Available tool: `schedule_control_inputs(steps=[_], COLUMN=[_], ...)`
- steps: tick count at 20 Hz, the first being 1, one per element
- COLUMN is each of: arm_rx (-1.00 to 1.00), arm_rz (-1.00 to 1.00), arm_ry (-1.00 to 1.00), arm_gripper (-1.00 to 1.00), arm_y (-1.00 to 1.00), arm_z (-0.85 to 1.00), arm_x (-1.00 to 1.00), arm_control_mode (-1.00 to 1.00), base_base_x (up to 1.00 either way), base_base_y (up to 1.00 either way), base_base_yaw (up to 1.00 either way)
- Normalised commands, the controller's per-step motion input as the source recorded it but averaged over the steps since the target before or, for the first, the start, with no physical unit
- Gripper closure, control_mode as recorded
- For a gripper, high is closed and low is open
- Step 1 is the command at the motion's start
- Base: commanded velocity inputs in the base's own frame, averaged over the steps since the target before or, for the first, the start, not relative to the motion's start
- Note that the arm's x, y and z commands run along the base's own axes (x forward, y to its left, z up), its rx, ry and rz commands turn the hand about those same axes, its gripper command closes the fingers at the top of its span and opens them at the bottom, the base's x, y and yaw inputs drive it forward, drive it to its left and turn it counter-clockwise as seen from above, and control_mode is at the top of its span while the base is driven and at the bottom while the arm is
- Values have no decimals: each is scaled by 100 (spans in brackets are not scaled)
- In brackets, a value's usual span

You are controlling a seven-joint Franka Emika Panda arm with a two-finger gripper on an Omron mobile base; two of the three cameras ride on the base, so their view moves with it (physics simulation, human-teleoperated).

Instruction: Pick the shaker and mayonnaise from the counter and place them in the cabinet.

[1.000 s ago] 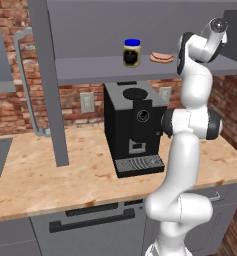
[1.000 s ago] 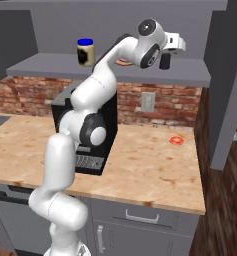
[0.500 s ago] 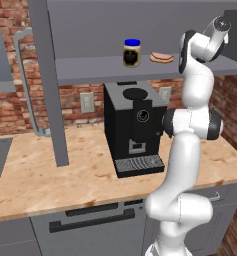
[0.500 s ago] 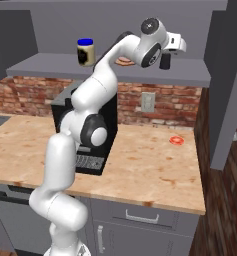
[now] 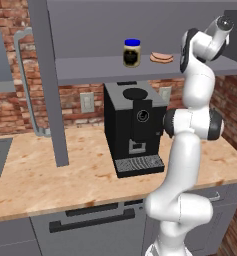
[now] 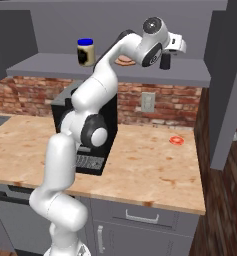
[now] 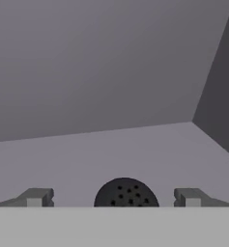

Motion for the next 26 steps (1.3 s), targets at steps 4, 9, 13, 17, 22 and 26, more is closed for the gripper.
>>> schedule_control_inputs(steps=[4, 9, 13, 17, 22, 26], arm_rx=[2, 2, 2, 3, 2, 2], arm_rz=[1, 2, 2, 3, 3, 3], arm_ry=[-2, -2, -4, -4, -4, -5], arm_gripper=[-100, -100, -100, -100, -100, -100], arm_y=[0, 0, 0, 3, 2, 5], arm_z=[-1, -2, 0, -1, -6, -12], arm_x=[-7, -9, -28, -43, -44, -44], arm_control_mode=[-100, -100, -100, -100, -100, -100], base_base_x=[0, 0, 0, 0, 0, 0], base_base_y=[0, 0, 0, 0, 0, 0], base_base_yaw=[0, 0, 0, 0, 0, 0])
